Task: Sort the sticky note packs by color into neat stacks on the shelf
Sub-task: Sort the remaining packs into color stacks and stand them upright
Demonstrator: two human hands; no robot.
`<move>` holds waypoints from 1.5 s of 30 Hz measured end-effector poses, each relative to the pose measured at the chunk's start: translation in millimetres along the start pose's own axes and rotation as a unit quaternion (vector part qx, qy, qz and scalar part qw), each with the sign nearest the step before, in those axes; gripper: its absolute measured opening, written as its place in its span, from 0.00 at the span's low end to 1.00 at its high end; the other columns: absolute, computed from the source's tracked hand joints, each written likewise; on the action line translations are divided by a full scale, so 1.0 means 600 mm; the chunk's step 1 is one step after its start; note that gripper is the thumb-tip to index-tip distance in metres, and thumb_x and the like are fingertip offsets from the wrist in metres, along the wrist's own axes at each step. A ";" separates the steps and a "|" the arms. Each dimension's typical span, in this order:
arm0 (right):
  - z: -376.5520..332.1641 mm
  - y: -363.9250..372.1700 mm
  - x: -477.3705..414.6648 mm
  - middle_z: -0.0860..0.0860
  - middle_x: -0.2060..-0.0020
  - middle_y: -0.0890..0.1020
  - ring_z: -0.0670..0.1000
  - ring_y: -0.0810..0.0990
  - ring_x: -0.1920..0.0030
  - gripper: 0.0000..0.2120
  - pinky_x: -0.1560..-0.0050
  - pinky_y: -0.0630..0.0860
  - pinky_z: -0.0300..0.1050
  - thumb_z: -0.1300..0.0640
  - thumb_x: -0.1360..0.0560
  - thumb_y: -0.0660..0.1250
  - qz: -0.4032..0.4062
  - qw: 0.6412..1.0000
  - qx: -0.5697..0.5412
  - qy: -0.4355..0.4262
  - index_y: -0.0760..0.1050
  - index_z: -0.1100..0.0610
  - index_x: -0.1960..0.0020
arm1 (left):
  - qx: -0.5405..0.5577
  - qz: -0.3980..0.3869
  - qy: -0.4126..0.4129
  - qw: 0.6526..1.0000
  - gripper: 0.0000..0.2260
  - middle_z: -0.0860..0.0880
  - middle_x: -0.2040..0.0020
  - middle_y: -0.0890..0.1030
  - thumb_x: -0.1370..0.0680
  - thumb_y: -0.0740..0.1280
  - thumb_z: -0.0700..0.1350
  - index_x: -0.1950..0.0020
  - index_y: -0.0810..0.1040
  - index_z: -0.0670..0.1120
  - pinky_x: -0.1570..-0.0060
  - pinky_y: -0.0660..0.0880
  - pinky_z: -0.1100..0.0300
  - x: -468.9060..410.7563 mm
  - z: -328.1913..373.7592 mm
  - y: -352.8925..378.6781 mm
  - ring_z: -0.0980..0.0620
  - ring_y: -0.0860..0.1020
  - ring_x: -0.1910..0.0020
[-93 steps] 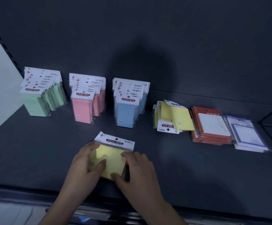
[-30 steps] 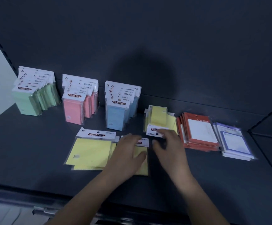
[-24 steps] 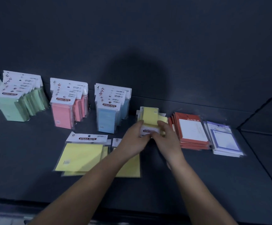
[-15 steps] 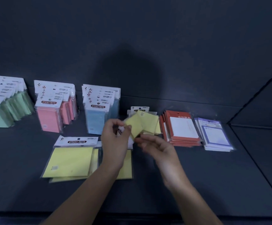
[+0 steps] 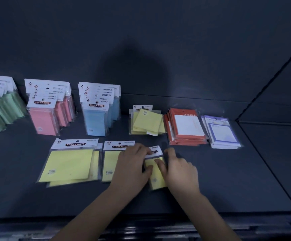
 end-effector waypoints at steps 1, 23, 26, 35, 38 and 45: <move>-0.003 -0.001 0.001 0.53 0.49 0.80 0.58 0.78 0.47 0.19 0.60 0.63 0.46 0.42 0.21 0.52 -0.001 1.000 0.024 -0.004 0.62 0.53 0.36 | -0.021 -0.022 0.007 1.000 0.11 0.52 0.48 0.75 0.29 0.68 0.45 0.47 0.76 0.47 0.49 0.65 0.58 0.005 0.003 0.004 0.50 0.73 0.47; -0.026 -0.034 -0.053 0.47 0.63 0.84 0.44 0.81 0.61 0.08 0.54 0.77 0.36 0.63 0.28 0.70 0.125 0.822 -0.552 0.062 0.80 0.49 0.58 | 0.297 0.064 -0.154 0.940 0.18 0.57 0.38 0.71 0.22 0.64 0.45 0.33 0.69 0.51 0.37 0.65 0.65 -0.067 0.008 -0.082 0.64 0.68 0.38; -0.033 -0.058 -0.031 0.44 0.65 0.83 0.40 0.80 0.65 0.11 0.59 0.75 0.30 0.64 0.28 0.70 0.104 0.836 -0.538 -0.011 0.81 0.48 0.60 | 0.338 -0.002 -0.152 0.929 0.10 0.67 0.46 0.71 0.21 0.62 0.51 0.41 0.70 0.61 0.51 0.65 0.78 -0.056 0.000 -0.108 0.77 0.69 0.51; -0.056 -0.057 -0.023 0.44 0.63 0.82 0.42 0.79 0.61 0.14 0.56 0.75 0.35 0.70 0.29 0.69 0.007 0.826 -0.551 -0.118 0.79 0.50 0.58 | 0.470 0.025 -0.248 0.847 0.09 0.45 0.62 0.78 0.27 0.69 0.51 0.61 0.81 0.46 0.61 0.73 0.61 -0.009 -0.045 -0.103 0.51 0.77 0.62; -0.070 -0.035 -0.024 0.46 0.60 0.78 0.42 0.77 0.59 0.15 0.58 0.76 0.37 0.68 0.28 0.68 0.017 0.817 -0.571 -0.079 0.74 0.49 0.49 | 0.498 0.091 -0.252 0.825 0.06 0.44 0.61 0.81 0.25 0.68 0.44 0.59 0.81 0.44 0.63 0.75 0.62 0.001 -0.046 -0.102 0.51 0.78 0.63; -0.105 0.024 -0.024 0.49 0.68 0.77 0.45 0.75 0.67 0.14 0.61 0.74 0.40 0.60 0.27 0.69 -0.036 0.869 -0.493 -0.024 0.70 0.45 0.47 | 0.284 0.084 -0.287 0.911 0.13 0.46 0.49 0.79 0.24 0.67 0.47 0.42 0.72 0.43 0.51 0.73 0.53 0.007 -0.088 -0.087 0.46 0.76 0.48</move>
Point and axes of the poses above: each hand's wrist, its own x-axis away from the middle knuckle, its own y-axis out of the palm, z = x × y, the point moved 3 cm from there along -x, towards the middle knuckle
